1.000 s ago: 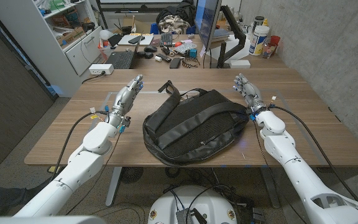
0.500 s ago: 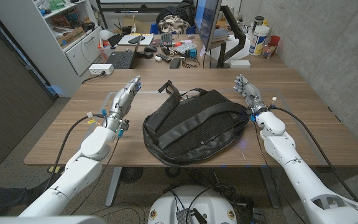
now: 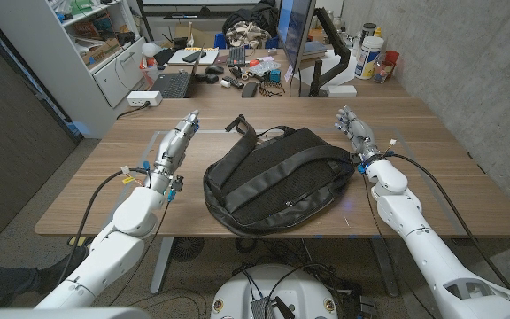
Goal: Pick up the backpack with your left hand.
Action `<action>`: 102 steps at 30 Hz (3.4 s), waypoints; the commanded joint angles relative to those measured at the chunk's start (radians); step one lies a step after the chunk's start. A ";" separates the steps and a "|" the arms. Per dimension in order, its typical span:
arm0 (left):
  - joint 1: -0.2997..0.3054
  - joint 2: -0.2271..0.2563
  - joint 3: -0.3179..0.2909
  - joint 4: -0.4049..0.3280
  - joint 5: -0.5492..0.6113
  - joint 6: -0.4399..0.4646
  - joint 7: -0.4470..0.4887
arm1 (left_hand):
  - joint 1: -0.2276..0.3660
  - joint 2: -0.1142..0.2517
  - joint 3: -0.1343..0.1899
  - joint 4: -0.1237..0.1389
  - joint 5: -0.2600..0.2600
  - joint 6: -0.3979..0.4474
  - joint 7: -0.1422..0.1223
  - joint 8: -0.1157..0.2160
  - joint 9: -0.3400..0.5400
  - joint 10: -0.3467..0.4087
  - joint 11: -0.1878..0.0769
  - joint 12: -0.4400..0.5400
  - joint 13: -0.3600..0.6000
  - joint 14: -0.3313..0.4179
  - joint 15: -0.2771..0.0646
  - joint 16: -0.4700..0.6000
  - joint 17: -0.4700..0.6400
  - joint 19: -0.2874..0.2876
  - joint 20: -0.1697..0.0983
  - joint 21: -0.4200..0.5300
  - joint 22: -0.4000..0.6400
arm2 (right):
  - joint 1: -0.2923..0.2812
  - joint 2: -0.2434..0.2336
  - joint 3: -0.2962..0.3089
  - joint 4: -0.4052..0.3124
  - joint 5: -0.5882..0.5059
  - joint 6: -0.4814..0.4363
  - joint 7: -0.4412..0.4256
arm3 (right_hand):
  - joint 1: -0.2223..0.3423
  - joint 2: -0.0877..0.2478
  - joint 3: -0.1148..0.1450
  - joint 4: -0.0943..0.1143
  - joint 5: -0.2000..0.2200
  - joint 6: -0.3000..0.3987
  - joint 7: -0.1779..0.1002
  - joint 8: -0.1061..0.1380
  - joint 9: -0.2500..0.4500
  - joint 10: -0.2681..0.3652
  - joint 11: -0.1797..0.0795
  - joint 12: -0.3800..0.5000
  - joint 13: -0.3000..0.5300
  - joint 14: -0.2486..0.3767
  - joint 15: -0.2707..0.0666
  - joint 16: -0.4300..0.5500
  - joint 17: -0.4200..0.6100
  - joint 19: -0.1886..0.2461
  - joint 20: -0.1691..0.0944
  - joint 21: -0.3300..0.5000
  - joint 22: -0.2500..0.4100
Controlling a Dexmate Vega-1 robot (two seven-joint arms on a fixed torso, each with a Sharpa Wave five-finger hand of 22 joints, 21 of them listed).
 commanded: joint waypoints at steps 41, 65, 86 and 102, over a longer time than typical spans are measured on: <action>0.135 0.064 -0.061 -0.186 0.371 0.126 0.113 | 0.044 0.008 0.009 -0.025 -0.003 0.020 -0.008 0.008 0.001 0.024 -0.008 0.012 0.005 0.025 -0.011 0.009 0.002 -0.001 0.017 0.010 0.002 | -0.047 -0.019 0.024 -0.053 0.008 0.027 -0.051 | 0.001 -0.003 -0.004 -0.009 0.006 0.018 -0.004 0.004 0.004 0.016 -0.006 0.002 0.004 0.015 -0.004 0.002 0.001 0.017 -0.001 -0.017 0.004; 0.117 0.140 -0.067 -0.258 0.454 0.258 0.061 | 0.059 0.010 0.011 -0.034 -0.003 0.027 -0.016 0.009 0.002 0.036 -0.018 0.014 0.005 0.034 -0.018 0.010 0.002 0.004 0.028 0.012 0.002 | -0.060 -0.025 0.037 -0.056 0.028 0.039 -0.048 | -0.001 -0.002 -0.006 -0.011 0.006 0.019 -0.004 0.002 0.004 0.018 -0.007 -0.001 0.004 0.017 -0.003 0.000 0.002 0.020 0.000 -0.026 0.004; 0.241 0.142 -0.128 -0.396 0.567 0.380 0.108 | 0.074 0.011 0.013 -0.043 -0.003 0.024 -0.020 0.006 0.002 0.036 -0.022 0.012 0.006 0.036 -0.021 0.009 0.003 0.004 0.040 0.011 0.003 | -0.017 -0.009 0.022 -0.007 0.028 0.055 -0.020 | -0.003 0.000 -0.007 -0.013 0.007 0.020 -0.004 0.001 0.004 0.020 -0.007 -0.002 0.004 0.017 -0.003 -0.002 0.002 0.022 0.001 -0.033 0.004; 0.325 0.113 -0.136 -0.482 0.693 0.458 0.142 | 0.095 0.014 0.019 -0.055 -0.002 0.021 -0.026 0.005 0.003 0.033 -0.025 0.010 0.006 0.038 -0.023 0.008 0.002 0.004 0.046 0.010 0.002 | -0.009 -0.006 0.020 0.000 0.032 0.060 0.006 | -0.003 0.001 -0.008 -0.014 0.007 0.020 -0.004 0.000 0.004 0.022 -0.008 -0.002 0.004 0.019 -0.003 -0.002 0.002 0.024 0.002 -0.038 0.004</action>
